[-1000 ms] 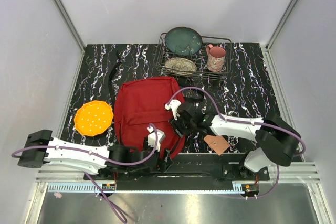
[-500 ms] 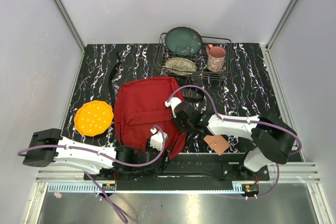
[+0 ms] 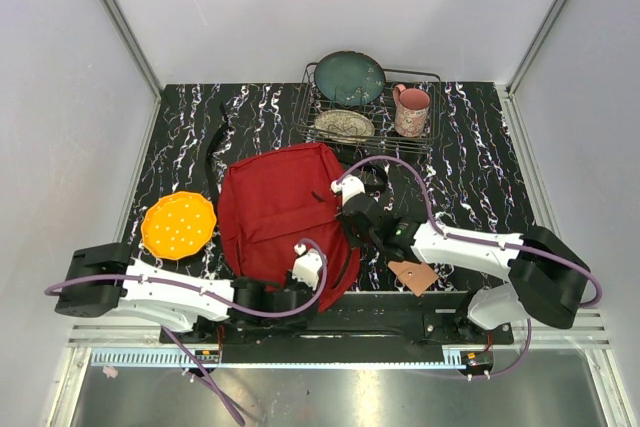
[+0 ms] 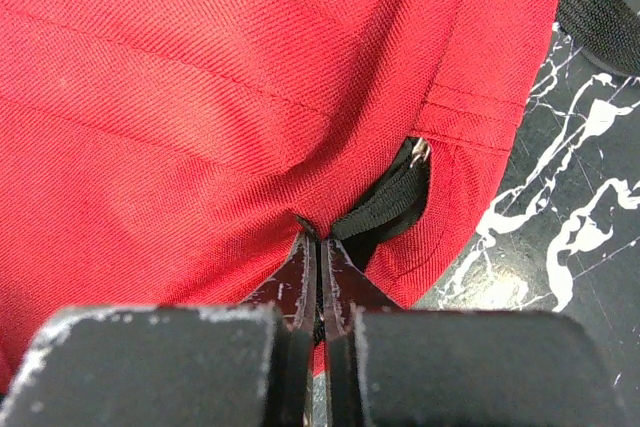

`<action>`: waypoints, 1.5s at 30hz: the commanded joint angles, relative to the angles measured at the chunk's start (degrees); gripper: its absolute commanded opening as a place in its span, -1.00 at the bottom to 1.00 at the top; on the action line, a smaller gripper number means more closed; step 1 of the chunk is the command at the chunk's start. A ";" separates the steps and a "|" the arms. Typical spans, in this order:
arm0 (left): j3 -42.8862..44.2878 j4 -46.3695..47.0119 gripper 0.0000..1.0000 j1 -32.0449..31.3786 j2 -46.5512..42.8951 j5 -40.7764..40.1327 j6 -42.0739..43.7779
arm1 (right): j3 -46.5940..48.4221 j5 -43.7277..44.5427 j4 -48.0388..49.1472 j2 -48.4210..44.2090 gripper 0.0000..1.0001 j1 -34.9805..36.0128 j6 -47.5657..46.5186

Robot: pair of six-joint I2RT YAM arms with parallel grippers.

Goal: Pack the student bag
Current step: Zip the student bag at the center of the board.

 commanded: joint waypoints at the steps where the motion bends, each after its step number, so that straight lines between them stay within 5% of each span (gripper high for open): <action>1: 2.63 -1.28 -1.00 -0.58 2.13 3.63 -1.19 | 0.13 6.17 1.94 -1.91 -1.00 -0.86 2.57; 19: 4.12 -5.68 -1.00 -0.58 2.93 2.40 -2.69 | -3.47 10.83 -5.71 -11.58 -1.00 -0.86 7.14; 36: 3.94 -2.08 -1.00 -0.67 4.86 8.90 -0.58 | -2.60 -0.68 13.89 -6.58 -1.00 -13.16 8.90; 45: 4.39 -0.32 -1.00 -1.10 8.11 10.93 -0.84 | 4.07 3.17 16.26 1.86 -1.00 -14.04 9.87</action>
